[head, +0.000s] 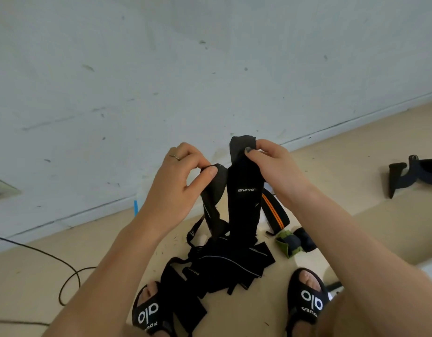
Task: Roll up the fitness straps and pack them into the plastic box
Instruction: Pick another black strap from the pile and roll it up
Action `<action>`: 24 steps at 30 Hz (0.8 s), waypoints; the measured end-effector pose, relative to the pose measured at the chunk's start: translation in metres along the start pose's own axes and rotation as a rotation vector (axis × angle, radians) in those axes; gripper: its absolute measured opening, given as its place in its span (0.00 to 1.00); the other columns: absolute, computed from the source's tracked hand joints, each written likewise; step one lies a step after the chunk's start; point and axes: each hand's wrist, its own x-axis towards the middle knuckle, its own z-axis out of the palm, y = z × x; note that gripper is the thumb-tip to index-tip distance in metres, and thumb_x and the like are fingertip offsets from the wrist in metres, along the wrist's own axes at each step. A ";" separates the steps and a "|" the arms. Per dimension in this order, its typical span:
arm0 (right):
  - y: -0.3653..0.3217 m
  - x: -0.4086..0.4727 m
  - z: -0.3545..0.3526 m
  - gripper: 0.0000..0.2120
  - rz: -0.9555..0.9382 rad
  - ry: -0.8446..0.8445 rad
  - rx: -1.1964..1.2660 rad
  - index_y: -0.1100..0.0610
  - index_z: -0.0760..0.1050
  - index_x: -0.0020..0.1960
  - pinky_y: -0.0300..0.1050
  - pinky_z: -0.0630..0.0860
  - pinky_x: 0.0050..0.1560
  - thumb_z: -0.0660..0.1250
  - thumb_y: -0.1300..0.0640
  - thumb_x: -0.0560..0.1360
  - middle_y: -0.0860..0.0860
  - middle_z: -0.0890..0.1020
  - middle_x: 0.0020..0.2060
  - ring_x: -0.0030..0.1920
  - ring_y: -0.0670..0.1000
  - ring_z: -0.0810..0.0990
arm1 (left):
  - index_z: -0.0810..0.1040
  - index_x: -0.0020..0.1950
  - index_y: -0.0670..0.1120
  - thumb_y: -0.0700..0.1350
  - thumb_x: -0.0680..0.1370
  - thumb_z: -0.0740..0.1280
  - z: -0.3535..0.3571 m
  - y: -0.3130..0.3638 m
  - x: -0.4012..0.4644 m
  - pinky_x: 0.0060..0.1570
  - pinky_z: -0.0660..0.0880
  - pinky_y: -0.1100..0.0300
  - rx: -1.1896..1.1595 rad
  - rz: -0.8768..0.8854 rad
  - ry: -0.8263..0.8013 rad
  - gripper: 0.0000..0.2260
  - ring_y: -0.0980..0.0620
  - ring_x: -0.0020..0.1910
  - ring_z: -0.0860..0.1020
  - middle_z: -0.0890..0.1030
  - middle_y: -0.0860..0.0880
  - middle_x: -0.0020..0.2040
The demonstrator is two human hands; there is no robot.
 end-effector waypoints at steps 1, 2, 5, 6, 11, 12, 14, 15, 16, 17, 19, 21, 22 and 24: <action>0.001 0.004 0.001 0.12 0.006 0.004 0.018 0.66 0.78 0.58 0.58 0.81 0.56 0.65 0.56 0.83 0.66 0.83 0.51 0.46 0.55 0.82 | 0.77 0.44 0.47 0.47 0.83 0.64 0.000 -0.002 0.001 0.50 0.66 0.71 -0.012 0.004 -0.008 0.09 0.56 0.50 0.74 0.74 0.58 0.47; 0.001 0.008 0.002 0.12 0.005 0.003 0.036 0.66 0.78 0.58 0.55 0.81 0.54 0.65 0.57 0.83 0.64 0.83 0.47 0.45 0.54 0.82 | 0.76 0.44 0.46 0.46 0.84 0.63 0.001 -0.004 0.001 0.49 0.67 0.71 -0.024 0.008 -0.018 0.10 0.54 0.49 0.75 0.75 0.57 0.46; -0.001 0.016 0.007 0.11 0.003 -0.010 0.088 0.66 0.77 0.55 0.49 0.76 0.48 0.65 0.57 0.83 0.56 0.81 0.41 0.42 0.52 0.80 | 0.78 0.45 0.46 0.44 0.85 0.61 0.006 -0.009 0.005 0.50 0.68 0.72 -0.091 -0.021 -0.090 0.11 0.55 0.52 0.76 0.77 0.54 0.50; -0.002 0.018 0.008 0.11 0.001 -0.013 0.110 0.66 0.78 0.55 0.48 0.75 0.48 0.66 0.57 0.83 0.55 0.81 0.41 0.43 0.52 0.80 | 0.79 0.45 0.48 0.45 0.85 0.61 0.008 -0.009 0.006 0.53 0.68 0.73 -0.124 -0.047 -0.127 0.11 0.57 0.56 0.76 0.77 0.55 0.55; -0.008 0.025 0.013 0.10 -0.038 -0.075 0.265 0.63 0.80 0.58 0.51 0.78 0.52 0.65 0.57 0.84 0.57 0.83 0.46 0.47 0.54 0.83 | 0.82 0.49 0.50 0.49 0.85 0.62 0.016 -0.019 0.017 0.61 0.65 0.77 -0.217 -0.137 -0.288 0.10 0.65 0.68 0.71 0.74 0.60 0.68; -0.009 0.026 0.014 0.11 -0.057 -0.094 0.280 0.62 0.81 0.58 0.51 0.78 0.54 0.65 0.57 0.84 0.57 0.83 0.47 0.48 0.54 0.84 | 0.83 0.51 0.49 0.48 0.85 0.62 0.018 -0.022 0.018 0.61 0.68 0.74 -0.247 -0.138 -0.310 0.11 0.61 0.65 0.74 0.77 0.58 0.64; -0.011 0.026 0.015 0.11 -0.095 -0.123 0.293 0.63 0.80 0.60 0.52 0.79 0.55 0.64 0.57 0.84 0.57 0.84 0.47 0.49 0.54 0.84 | 0.85 0.50 0.47 0.47 0.84 0.64 0.021 -0.025 0.020 0.56 0.74 0.65 -0.285 -0.153 -0.322 0.11 0.55 0.54 0.80 0.82 0.52 0.51; -0.011 0.027 0.015 0.11 -0.109 -0.132 0.296 0.63 0.80 0.60 0.53 0.79 0.56 0.64 0.57 0.84 0.58 0.84 0.47 0.49 0.54 0.84 | 0.85 0.48 0.46 0.47 0.83 0.66 0.023 -0.026 0.021 0.51 0.75 0.65 -0.291 -0.164 -0.307 0.10 0.55 0.49 0.80 0.82 0.51 0.46; -0.012 0.028 0.016 0.11 -0.120 -0.138 0.299 0.63 0.80 0.60 0.54 0.79 0.57 0.64 0.57 0.85 0.58 0.83 0.47 0.49 0.55 0.84 | 0.85 0.46 0.46 0.46 0.83 0.67 0.025 -0.026 0.022 0.46 0.73 0.67 -0.292 -0.171 -0.283 0.10 0.57 0.44 0.80 0.82 0.52 0.42; -0.012 0.028 0.017 0.11 -0.126 -0.145 0.306 0.64 0.79 0.60 0.55 0.79 0.57 0.63 0.57 0.85 0.59 0.83 0.47 0.49 0.55 0.84 | 0.85 0.45 0.46 0.46 0.83 0.67 0.026 -0.026 0.023 0.42 0.71 0.69 -0.290 -0.175 -0.257 0.10 0.58 0.39 0.78 0.81 0.54 0.38; -0.013 0.029 0.019 0.11 -0.128 -0.147 0.316 0.62 0.80 0.61 0.54 0.78 0.59 0.63 0.57 0.85 0.58 0.83 0.47 0.51 0.54 0.84 | 0.84 0.43 0.45 0.45 0.83 0.68 0.028 -0.025 0.025 0.37 0.67 0.70 -0.283 -0.191 -0.216 0.11 0.59 0.31 0.73 0.77 0.56 0.32; -0.014 0.030 0.021 0.13 -0.117 -0.109 0.201 0.54 0.78 0.66 0.49 0.79 0.61 0.65 0.52 0.84 0.54 0.85 0.52 0.54 0.51 0.84 | 0.85 0.43 0.46 0.46 0.83 0.68 0.029 -0.024 0.028 0.37 0.67 0.70 -0.285 -0.209 -0.164 0.10 0.59 0.31 0.73 0.77 0.54 0.32; -0.015 0.029 0.022 0.15 -0.096 -0.076 0.102 0.50 0.74 0.69 0.44 0.78 0.58 0.66 0.49 0.83 0.51 0.84 0.54 0.55 0.48 0.83 | 0.86 0.44 0.47 0.46 0.83 0.68 0.030 -0.024 0.030 0.39 0.69 0.70 -0.291 -0.217 -0.131 0.10 0.59 0.34 0.76 0.80 0.56 0.34; -0.014 0.026 0.021 0.18 -0.064 0.049 -0.021 0.49 0.71 0.69 0.35 0.72 0.49 0.67 0.46 0.81 0.46 0.80 0.54 0.52 0.40 0.78 | 0.86 0.45 0.46 0.46 0.83 0.67 0.029 -0.025 0.033 0.42 0.73 0.67 -0.315 -0.239 -0.077 0.11 0.58 0.38 0.78 0.82 0.56 0.37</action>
